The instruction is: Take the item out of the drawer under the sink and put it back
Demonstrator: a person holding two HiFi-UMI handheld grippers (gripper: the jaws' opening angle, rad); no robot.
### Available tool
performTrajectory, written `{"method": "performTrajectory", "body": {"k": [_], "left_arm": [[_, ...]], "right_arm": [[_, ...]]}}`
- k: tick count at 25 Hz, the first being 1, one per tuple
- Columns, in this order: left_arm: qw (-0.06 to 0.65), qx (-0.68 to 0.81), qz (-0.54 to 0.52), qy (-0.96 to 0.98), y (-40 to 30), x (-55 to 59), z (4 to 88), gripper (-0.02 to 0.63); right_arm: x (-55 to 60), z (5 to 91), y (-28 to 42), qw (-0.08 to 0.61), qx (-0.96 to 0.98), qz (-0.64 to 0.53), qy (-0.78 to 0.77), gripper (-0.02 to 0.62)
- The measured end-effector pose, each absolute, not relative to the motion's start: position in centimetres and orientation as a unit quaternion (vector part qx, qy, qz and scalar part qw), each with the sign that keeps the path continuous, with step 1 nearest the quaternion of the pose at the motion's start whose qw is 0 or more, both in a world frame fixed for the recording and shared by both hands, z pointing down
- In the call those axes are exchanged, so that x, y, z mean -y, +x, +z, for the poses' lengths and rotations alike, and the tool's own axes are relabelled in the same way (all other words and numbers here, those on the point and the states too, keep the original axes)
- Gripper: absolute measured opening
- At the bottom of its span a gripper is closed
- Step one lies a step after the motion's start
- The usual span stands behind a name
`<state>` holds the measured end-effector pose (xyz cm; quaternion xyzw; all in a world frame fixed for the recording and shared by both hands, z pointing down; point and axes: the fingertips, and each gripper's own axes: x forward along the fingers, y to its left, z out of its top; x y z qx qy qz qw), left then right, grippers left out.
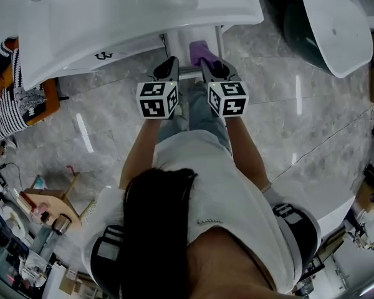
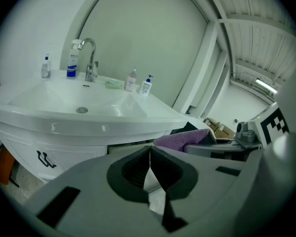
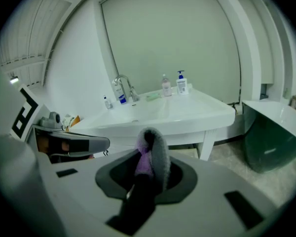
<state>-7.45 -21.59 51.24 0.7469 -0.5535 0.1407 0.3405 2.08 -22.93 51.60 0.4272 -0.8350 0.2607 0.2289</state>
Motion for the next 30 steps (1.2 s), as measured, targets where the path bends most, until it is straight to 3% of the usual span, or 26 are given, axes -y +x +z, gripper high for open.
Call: {"method": "performTrajectory", "body": {"k": [5,30], "left_arm": [[0.353,0.556,0.139,0.74,-7.6,22.6,53.2,0.006],[0.401,0.568,0.163,0.7,-7.9,27.1,64.8,0.006]], "right_arm": [[24.3,53.7,1.2,0.219,0.836,0.287,0.414,0.087],[29.6,65.6,-0.4,0.299,0.835,0.298,0.354,0.087]]}}
